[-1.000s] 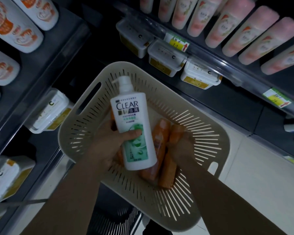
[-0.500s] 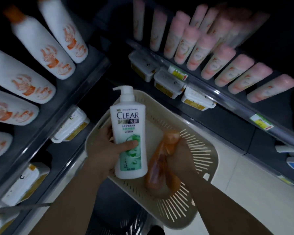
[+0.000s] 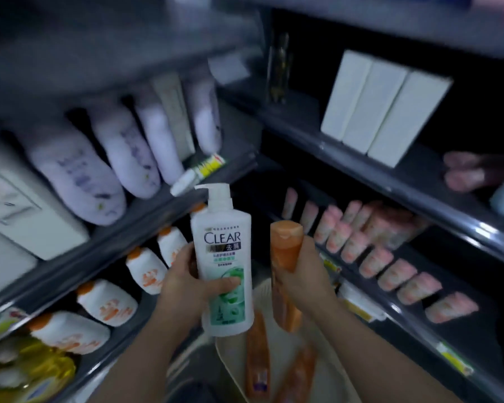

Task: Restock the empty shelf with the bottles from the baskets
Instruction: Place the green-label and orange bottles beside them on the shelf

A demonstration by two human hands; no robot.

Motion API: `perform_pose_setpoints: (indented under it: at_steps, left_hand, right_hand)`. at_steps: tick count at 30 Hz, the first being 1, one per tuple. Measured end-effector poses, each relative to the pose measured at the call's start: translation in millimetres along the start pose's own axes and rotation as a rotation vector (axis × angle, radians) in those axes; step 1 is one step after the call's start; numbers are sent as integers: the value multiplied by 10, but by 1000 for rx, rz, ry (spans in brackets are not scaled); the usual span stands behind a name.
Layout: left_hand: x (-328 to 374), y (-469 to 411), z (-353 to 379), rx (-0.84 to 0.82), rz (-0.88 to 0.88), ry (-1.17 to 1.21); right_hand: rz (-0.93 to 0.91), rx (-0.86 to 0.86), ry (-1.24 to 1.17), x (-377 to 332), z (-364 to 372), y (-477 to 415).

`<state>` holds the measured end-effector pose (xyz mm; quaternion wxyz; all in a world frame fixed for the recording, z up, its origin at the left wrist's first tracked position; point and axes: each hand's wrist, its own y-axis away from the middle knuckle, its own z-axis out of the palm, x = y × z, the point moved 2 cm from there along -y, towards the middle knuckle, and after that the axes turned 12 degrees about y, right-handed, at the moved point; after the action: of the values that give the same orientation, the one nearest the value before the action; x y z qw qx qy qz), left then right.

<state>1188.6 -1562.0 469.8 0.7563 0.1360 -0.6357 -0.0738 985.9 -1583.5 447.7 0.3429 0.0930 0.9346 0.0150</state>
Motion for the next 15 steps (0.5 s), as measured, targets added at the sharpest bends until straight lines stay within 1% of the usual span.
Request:
perform_pose_setpoints:
  at_steps: [3,9,12,15]
  left_hand:
    - [517,181,-109,49,101,-3]
    - [1473,691,-272,136,318,6]
    - [1871,916,-362,180,385,13]
    - [2246,1118,-430,218,454,19]
  right_hand:
    - [-148,69,-10,-601,-364,-24]
    - [-306,83,-61,-1720,-1006,44]
    - [-383,103,-118,-2252,-1314,130]
    - [-475,110,-110,-2718,-1643,260]
